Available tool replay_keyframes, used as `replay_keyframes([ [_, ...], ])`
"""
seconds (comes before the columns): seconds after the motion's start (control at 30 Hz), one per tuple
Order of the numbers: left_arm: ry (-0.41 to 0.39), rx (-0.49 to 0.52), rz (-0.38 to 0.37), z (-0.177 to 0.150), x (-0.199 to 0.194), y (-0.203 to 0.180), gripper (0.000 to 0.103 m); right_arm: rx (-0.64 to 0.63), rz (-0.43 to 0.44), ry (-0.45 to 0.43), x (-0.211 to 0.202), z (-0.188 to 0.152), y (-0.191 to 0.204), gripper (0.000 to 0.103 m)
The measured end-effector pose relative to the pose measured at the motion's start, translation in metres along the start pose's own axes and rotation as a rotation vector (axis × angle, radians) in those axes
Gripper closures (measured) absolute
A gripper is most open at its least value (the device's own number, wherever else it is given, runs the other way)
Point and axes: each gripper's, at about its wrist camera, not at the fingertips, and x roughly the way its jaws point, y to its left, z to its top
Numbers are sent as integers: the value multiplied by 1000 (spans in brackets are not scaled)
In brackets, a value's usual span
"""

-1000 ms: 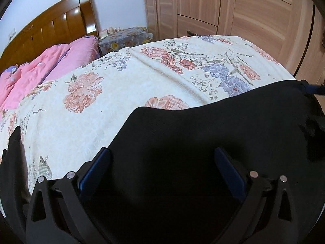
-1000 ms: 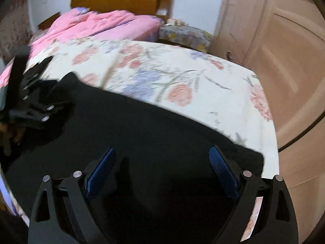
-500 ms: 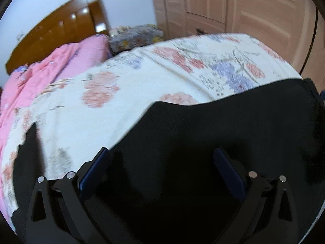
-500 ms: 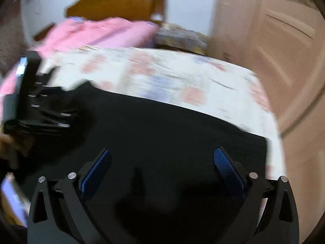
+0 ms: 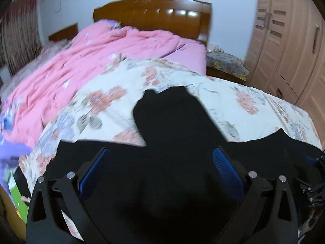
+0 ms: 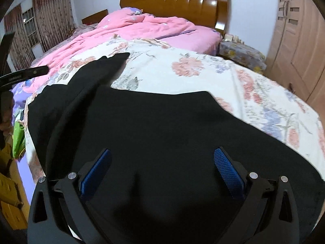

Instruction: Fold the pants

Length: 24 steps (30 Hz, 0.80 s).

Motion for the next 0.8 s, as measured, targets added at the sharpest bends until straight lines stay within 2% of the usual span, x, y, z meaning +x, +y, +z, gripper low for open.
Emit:
replay_keyframes([
  [0.03,-1,6,-9,1,-2,0,2,9,-5,11,5,-3,0,5],
  [0.13,4,97,-68,10,4,-30,2,49,-14,50,22,-11,-7,5],
  [0.2,57,154,-143,25,27,-68,2,73,-25,66,30,-16,-9,5],
  [0.23,72,160,-148,29,36,-79,2,69,-28,57,31,-17,-8,5],
  [0.3,141,165,-122,45,73,-102,2,56,-30,57,31,-17,-6,5],
  [0.37,220,190,-54,56,111,-121,5,49,-36,60,33,-18,-5,4],
  [0.5,351,302,30,51,151,-145,14,59,-25,52,34,-18,-7,4],
  [0.57,412,355,74,40,165,-150,35,70,-8,46,33,-18,-10,4],
  [0.63,416,344,83,36,165,-142,49,87,12,37,31,-18,-14,4],
  [0.67,420,327,77,35,163,-134,69,94,21,33,30,-19,-15,4],
  [0.73,400,301,77,37,156,-122,92,103,32,27,29,-19,-16,4],
  [0.8,329,244,33,43,132,-104,93,102,32,27,28,-19,-15,4],
])
